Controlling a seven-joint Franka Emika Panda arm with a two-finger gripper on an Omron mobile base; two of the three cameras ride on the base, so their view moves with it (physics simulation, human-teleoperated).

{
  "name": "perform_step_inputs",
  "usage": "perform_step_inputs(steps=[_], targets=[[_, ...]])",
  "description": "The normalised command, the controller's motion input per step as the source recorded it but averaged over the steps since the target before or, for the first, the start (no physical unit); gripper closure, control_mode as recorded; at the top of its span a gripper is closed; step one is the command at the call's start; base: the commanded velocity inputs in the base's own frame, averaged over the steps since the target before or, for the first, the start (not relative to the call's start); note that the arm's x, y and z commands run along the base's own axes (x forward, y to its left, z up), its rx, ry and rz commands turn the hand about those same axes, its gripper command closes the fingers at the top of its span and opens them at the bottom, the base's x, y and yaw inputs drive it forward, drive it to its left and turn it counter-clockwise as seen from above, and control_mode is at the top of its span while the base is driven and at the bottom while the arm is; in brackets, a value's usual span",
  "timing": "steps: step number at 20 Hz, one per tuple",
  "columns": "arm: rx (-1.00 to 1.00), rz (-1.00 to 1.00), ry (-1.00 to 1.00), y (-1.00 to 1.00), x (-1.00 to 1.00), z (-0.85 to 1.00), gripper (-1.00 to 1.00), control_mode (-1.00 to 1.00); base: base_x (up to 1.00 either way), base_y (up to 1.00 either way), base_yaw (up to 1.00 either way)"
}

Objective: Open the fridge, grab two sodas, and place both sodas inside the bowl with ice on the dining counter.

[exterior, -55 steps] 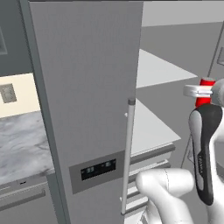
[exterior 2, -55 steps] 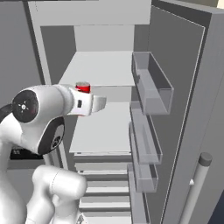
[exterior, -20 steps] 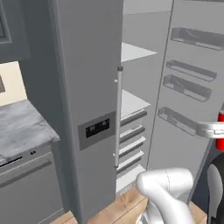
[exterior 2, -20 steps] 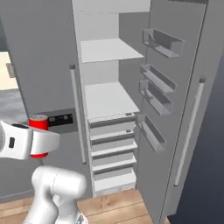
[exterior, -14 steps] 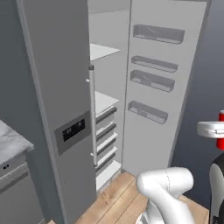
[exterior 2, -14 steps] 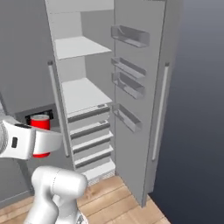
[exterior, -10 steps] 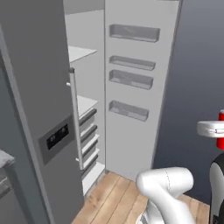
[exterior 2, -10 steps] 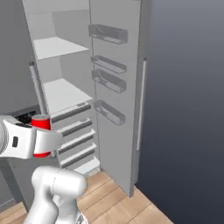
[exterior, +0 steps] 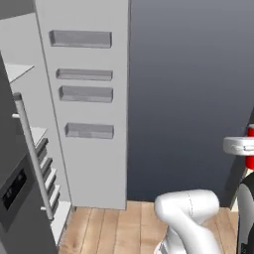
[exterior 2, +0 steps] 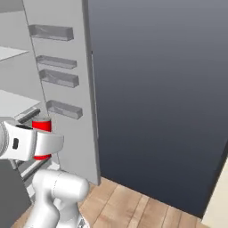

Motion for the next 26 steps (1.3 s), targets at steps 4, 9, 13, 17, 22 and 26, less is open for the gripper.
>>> perform_step_inputs(steps=[4, 9, 13, 17, 22, 26], targets=[[0.00, 0.00, 0.00, 0.00, 0.00, 0.00, 1.00, 1.00, -0.36, 0.06, -0.69], [0.00, 0.00, 0.00, 0.00, 0.00, 0.00, 1.00, 1.00, -0.34, 0.05, -0.69], [0.00, 0.00, 0.00, 0.00, 0.00, 0.00, 1.00, 1.00, -0.32, 0.05, -0.69], [0.00, 0.00, 0.00, 0.00, 0.00, 0.00, 1.00, 1.00, -0.30, 0.04, -0.70], [0.00, 0.00, 0.00, 0.00, 0.00, 0.00, 1.00, 1.00, -0.28, 0.01, -0.69], [0.00, 0.00, 0.00, 0.00, 0.00, 0.00, 1.00, 1.00, -0.11, -0.05, -0.67]])
